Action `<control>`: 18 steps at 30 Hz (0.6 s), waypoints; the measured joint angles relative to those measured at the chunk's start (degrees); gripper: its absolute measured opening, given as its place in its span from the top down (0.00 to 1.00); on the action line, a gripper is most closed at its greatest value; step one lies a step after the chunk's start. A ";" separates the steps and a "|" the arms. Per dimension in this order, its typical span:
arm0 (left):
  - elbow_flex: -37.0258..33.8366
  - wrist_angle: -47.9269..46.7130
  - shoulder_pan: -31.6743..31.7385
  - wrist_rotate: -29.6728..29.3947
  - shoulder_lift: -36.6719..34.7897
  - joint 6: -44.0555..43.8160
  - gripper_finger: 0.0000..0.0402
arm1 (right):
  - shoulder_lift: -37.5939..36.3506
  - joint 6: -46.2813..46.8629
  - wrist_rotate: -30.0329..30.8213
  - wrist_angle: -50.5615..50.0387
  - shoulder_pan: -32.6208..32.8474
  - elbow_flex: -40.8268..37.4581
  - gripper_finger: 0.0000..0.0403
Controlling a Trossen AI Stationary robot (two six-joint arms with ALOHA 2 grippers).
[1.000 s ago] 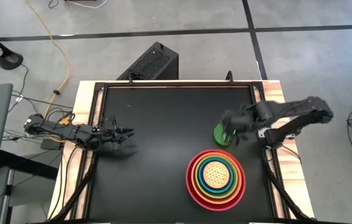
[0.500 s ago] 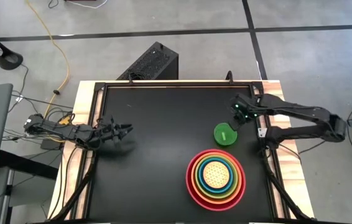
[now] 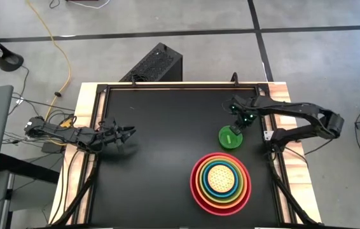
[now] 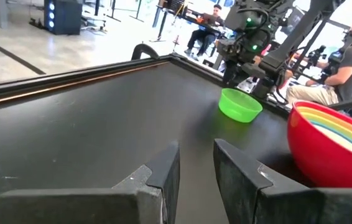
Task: Nest bowls inside each other
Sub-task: Stack the green bowl on top of the orange patterned bowl
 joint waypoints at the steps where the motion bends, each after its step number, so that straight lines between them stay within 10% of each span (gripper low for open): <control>1: 0.00 0.00 0.02 0.00 0.00 0.33 0.78 | 0.04 0.05 0.09 -0.02 -0.05 0.00 0.54; 18: 0.00 0.00 0.01 1.66 0.00 2.13 0.78 | -6.07 2.29 -5.31 -0.21 3.13 1.64 0.54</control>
